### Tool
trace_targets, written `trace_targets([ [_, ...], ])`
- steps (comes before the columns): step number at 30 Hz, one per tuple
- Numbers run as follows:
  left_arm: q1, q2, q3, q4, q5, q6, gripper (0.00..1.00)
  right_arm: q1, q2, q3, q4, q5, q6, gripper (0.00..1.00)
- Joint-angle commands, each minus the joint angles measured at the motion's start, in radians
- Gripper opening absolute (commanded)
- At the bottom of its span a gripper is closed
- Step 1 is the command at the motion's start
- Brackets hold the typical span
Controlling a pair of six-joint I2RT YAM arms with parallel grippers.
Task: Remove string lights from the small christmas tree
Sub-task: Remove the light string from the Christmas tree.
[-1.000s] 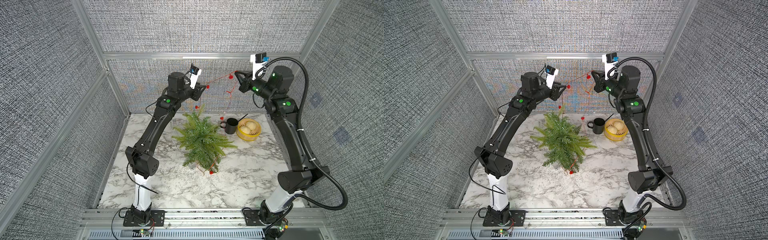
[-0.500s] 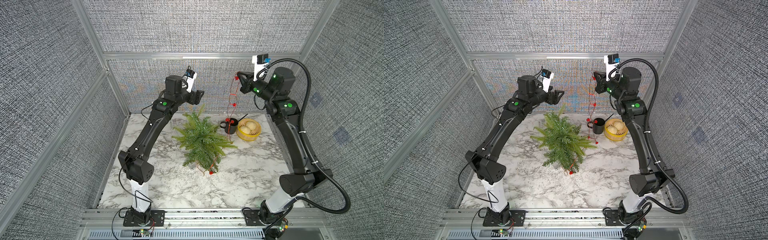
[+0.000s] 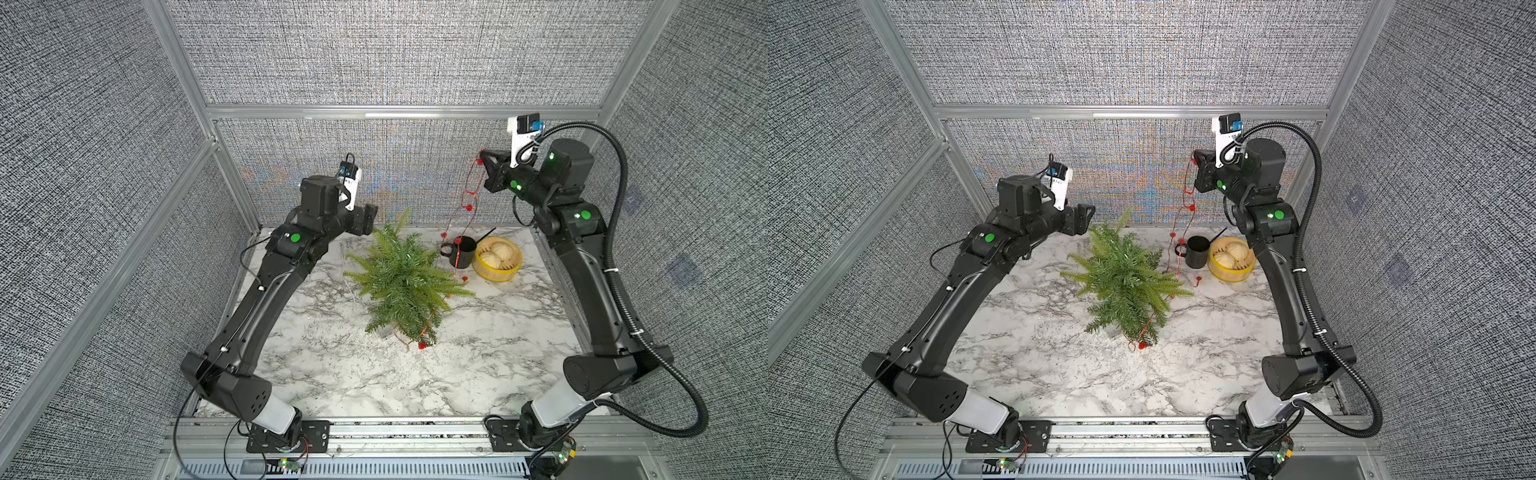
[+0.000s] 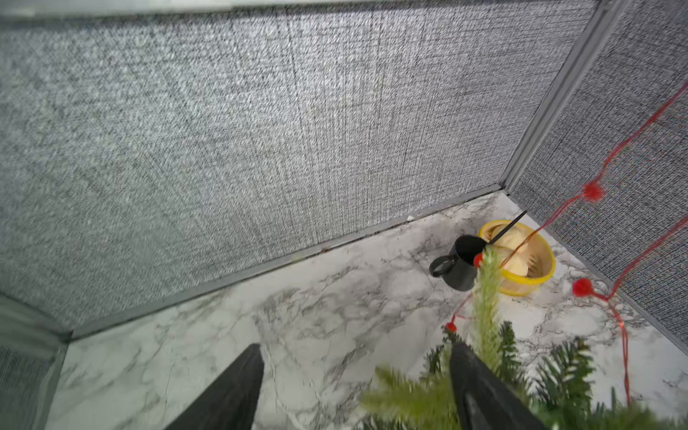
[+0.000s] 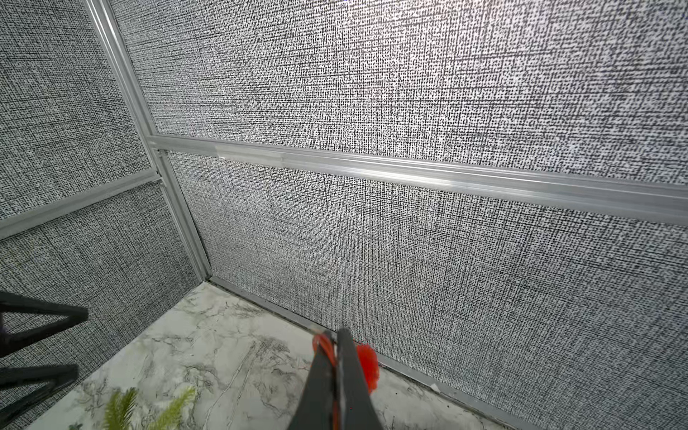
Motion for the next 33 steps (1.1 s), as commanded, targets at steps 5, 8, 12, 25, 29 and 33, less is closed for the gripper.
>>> trace_targets([
  [5,-0.001,-0.257,-0.315,-0.07,-0.031,-0.208,0.77,-0.001,-0.018,0.002,-0.028,0.024,-0.035,0.0],
  [8,-0.003,-0.377,-0.48,-0.047,0.042,-0.302,0.75,0.0,-0.019,0.001,-0.043,0.036,-0.05,0.0],
  [12,-0.007,-0.466,-0.604,-0.063,0.127,-0.337,0.71,0.0,-0.017,0.006,-0.054,0.039,-0.057,0.0],
  [25,-0.019,-0.637,-0.954,0.001,0.286,-0.544,0.61,0.001,-0.048,0.008,-0.107,0.062,-0.062,0.0],
  [29,-0.036,-0.617,-1.013,0.055,0.322,-0.582,0.6,0.006,-0.078,0.004,-0.134,0.07,-0.068,0.0],
  [33,-0.043,-0.596,-1.036,0.098,0.338,-0.582,0.6,0.01,-0.114,-0.006,-0.15,0.09,-0.08,0.0],
])
